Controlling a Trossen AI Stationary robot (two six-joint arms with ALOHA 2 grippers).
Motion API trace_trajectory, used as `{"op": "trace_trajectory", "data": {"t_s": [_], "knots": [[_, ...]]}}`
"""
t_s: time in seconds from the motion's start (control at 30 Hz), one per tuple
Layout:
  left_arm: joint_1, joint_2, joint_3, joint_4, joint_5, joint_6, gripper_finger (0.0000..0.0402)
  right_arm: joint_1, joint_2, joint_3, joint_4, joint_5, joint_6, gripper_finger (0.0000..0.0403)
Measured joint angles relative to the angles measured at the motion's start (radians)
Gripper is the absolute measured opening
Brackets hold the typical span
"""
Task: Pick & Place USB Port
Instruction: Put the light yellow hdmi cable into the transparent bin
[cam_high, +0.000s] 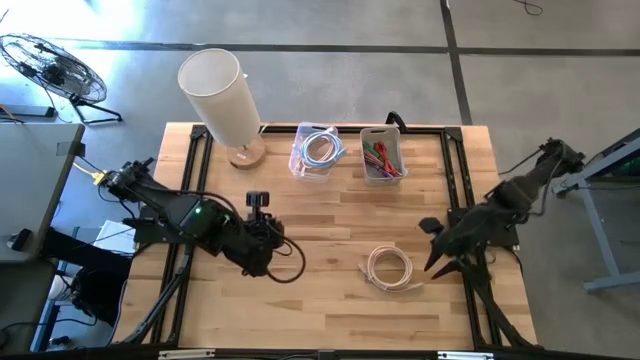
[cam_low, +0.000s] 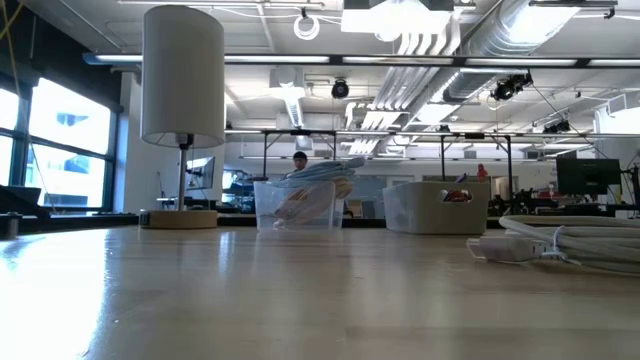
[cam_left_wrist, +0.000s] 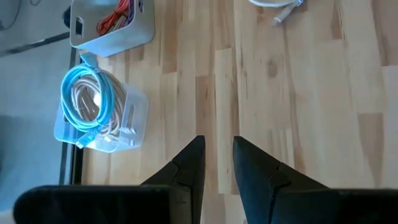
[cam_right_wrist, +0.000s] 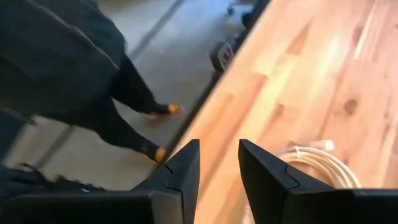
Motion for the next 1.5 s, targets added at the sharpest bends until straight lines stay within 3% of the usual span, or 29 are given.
{"op": "trace_trajectory", "data": {"t_s": [0.17, 0.3, 0.47, 0.77, 1.5], "knots": [[-0.003, 0.0, 0.0, -0.044, 0.04, 0.013, 0.0078, 0.01, 0.133, 0.0, -0.002, 0.073, -0.003, 0.0103], [-0.003, 0.0, 0.0, -0.076, 0.075, 0.016, 0.0078, -0.037, 0.237, 0.0, -0.013, 0.176, 0.126, 0.0114], [-0.003, 0.0, 0.0, -0.079, 0.081, 0.033, 0.0078, -0.094, 0.333, 0.0, -0.011, 0.135, 0.146, 0.0163], [-0.001, 0.0, 0.0, -0.076, 0.064, 0.063, 0.0078, -0.096, 0.457, 0.0, -0.037, 0.107, 0.164, 0.0244], [-0.001, 0.0, 0.0, -0.05, 0.108, 0.034, 0.0078, -0.071, 0.839, 0.002, 0.02, 0.065, 0.085, 0.0248]]}}
